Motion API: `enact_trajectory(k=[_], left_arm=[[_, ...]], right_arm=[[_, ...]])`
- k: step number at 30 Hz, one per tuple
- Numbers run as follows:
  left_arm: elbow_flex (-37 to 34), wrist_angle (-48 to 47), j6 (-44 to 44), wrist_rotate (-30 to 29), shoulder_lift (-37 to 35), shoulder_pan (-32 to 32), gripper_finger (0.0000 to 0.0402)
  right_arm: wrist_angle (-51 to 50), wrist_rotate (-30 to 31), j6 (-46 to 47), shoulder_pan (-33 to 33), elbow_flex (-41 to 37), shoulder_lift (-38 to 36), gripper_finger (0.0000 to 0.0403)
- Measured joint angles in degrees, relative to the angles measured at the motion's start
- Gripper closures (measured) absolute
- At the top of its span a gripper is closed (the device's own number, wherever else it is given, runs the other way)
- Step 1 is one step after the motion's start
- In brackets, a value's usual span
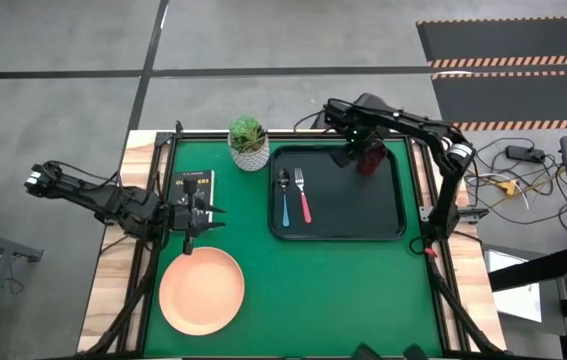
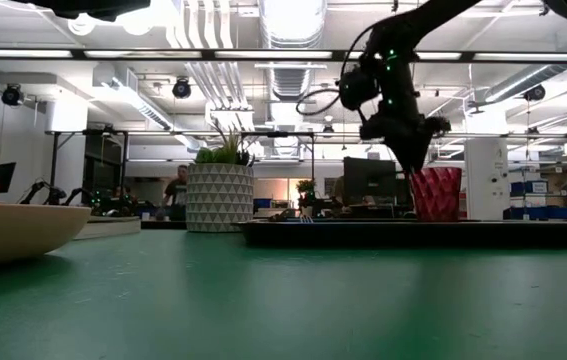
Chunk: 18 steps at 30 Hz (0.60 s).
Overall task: Pick and place plate/cup/fork/spoon on tray
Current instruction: Put the red cup on the black tray, then put the orange plate on the black tray to the right of the pink fork
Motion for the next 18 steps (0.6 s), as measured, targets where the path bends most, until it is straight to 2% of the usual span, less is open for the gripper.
enact_trajectory(k=[3, 9, 18], left_arm=[[0.0, 0.02, -0.03, 0.0, 0.0, 0.0, 0.0288], [-0.04, 0.0, -2.03, 0.0, 0.77, 0.01, 0.0288], [-0.09, -0.02, -12.29, 0.02, 5.77, 0.0, 0.0288]], right_arm=[[-0.19, -1.29, 2.38, 1.03, 1.29, -1.77, 0.0291], [0.64, 0.22, 9.08, 6.61, 2.66, -6.78, 0.0298], [1.59, 11.03, 13.82, 22.55, 2.64, -10.93, 0.0312]])
